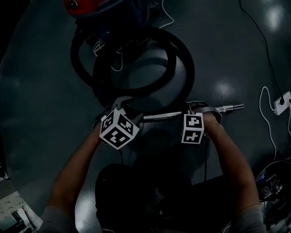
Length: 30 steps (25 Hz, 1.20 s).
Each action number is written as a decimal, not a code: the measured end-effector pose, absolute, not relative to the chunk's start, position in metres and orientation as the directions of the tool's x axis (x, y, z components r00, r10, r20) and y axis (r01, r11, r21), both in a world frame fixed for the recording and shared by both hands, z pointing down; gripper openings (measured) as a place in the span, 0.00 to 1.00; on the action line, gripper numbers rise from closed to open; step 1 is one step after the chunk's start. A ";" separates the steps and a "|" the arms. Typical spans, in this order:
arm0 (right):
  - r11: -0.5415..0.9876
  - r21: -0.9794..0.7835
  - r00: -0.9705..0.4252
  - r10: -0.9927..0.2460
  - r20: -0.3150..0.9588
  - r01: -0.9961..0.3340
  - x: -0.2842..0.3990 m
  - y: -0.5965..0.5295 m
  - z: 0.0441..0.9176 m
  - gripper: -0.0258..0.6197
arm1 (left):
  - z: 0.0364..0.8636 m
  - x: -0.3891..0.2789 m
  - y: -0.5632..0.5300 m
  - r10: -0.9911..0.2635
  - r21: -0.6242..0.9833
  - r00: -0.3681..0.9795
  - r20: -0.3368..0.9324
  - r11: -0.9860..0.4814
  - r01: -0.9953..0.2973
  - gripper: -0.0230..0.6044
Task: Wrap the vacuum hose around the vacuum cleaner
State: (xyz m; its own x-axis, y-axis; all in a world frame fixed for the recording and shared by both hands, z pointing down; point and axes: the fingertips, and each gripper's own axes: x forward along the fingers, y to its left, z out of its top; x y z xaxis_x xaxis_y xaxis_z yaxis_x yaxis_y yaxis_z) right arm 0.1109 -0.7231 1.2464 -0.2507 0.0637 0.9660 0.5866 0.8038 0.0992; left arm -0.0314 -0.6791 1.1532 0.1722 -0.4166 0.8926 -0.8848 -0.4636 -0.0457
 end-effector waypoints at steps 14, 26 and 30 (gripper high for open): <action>0.832 -0.033 -0.139 0.131 0.982 0.553 0.118 -0.727 1.280 0.24 | 1.211 -0.024 -0.697 -0.344 -0.060 0.147 0.928 -0.524 -0.849 0.40; 0.853 -0.226 -0.118 0.314 0.942 0.471 0.121 -0.719 1.280 0.34 | 1.220 -0.019 -0.686 -0.281 -0.041 0.147 0.948 -0.569 -0.822 0.40; 0.875 -0.247 -0.156 0.337 0.929 0.416 0.123 -0.728 1.269 0.38 | 1.214 -0.014 -0.682 -0.271 -0.043 0.147 0.951 -0.587 -0.808 0.40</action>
